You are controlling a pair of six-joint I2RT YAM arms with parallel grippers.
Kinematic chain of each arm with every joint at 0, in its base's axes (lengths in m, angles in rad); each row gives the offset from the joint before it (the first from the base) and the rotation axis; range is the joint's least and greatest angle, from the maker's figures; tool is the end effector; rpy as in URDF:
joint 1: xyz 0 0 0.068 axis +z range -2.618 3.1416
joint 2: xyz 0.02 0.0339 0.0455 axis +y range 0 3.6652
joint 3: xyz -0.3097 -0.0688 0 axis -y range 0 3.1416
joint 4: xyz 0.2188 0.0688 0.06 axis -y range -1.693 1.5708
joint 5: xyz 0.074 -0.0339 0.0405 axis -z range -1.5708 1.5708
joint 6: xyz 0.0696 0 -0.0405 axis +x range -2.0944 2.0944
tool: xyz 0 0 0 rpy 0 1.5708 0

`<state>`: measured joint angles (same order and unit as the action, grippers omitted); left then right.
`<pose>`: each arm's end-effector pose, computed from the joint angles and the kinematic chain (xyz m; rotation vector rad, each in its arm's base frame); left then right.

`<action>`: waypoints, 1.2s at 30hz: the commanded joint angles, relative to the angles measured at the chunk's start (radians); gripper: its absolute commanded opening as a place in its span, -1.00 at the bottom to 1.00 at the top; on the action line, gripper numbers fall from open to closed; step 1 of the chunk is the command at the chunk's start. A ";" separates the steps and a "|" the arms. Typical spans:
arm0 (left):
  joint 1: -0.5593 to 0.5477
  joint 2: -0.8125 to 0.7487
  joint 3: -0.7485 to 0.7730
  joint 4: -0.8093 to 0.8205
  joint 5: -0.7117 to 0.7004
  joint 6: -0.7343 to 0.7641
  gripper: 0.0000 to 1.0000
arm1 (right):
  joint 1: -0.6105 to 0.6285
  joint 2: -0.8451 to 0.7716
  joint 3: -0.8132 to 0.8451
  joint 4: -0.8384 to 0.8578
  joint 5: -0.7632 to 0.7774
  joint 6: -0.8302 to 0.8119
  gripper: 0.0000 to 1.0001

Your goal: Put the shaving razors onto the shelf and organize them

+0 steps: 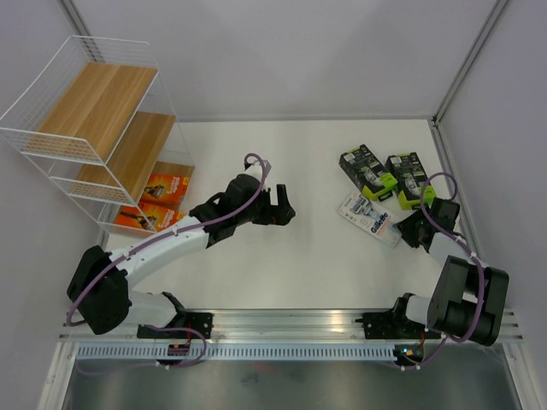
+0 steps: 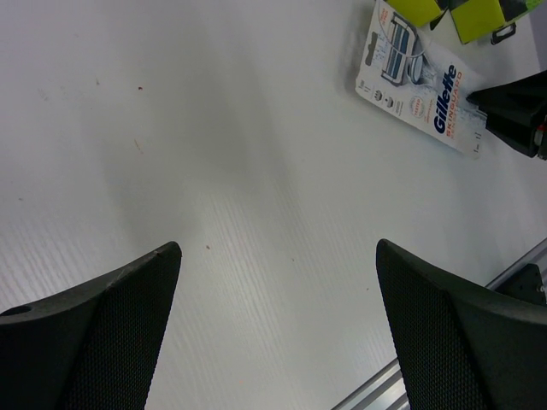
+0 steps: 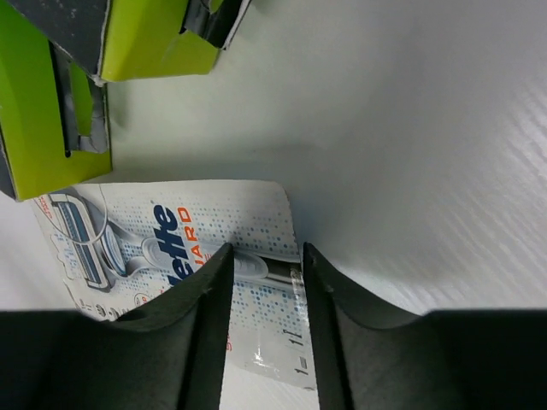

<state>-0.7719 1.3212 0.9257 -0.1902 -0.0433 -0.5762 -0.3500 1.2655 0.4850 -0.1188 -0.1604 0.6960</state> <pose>0.2086 -0.1988 0.3053 0.1936 2.2399 -0.7150 0.2043 -0.0627 0.1858 1.1809 2.1878 0.3461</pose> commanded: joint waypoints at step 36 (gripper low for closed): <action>0.125 0.484 0.019 0.687 0.362 -0.746 0.93 | 0.035 -0.282 -0.017 0.018 -0.504 0.247 -0.99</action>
<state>-0.6437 1.7947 0.9138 0.4065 0.2836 -1.2709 -0.3317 0.9958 0.4198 -0.1589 -0.5987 0.9203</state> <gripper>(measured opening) 0.971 0.022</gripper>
